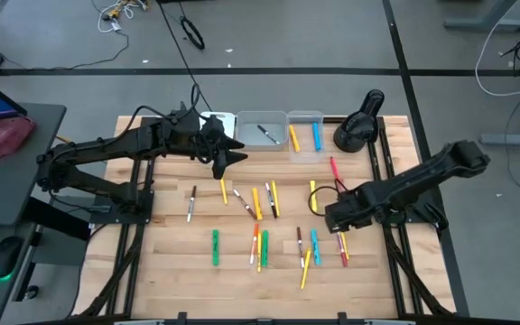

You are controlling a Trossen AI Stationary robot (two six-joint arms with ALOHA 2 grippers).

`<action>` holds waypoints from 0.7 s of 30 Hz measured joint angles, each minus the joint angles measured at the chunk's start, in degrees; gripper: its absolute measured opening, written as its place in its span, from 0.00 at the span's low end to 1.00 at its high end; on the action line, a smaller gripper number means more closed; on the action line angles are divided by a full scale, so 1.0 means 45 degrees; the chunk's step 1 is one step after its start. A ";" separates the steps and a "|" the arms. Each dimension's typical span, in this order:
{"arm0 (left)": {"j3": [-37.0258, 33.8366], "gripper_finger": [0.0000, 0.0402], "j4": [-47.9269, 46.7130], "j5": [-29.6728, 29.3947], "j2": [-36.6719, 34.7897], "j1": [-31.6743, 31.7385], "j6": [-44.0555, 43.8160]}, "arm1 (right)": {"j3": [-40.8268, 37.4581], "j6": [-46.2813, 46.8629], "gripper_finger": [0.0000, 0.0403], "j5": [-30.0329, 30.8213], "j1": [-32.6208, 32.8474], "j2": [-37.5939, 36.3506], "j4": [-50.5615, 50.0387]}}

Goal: Pick & Place Markers
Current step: Put the yellow pen into the white bin

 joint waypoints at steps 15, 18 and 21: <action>0.0000 0.51 0.0029 -0.0704 0.0000 0.0000 -0.0093 | -0.2242 0.2001 0.36 0.1091 -0.0015 0.0010 0.3462; 0.0000 0.51 0.0032 -0.0832 0.0000 0.0000 -0.0098 | -0.2422 0.2069 0.32 0.1114 -0.0010 0.0005 0.3476; 0.0000 0.51 0.0077 -0.0918 0.0000 0.0000 -0.0102 | -0.2545 0.2045 0.26 0.1138 -0.0010 0.0005 0.3523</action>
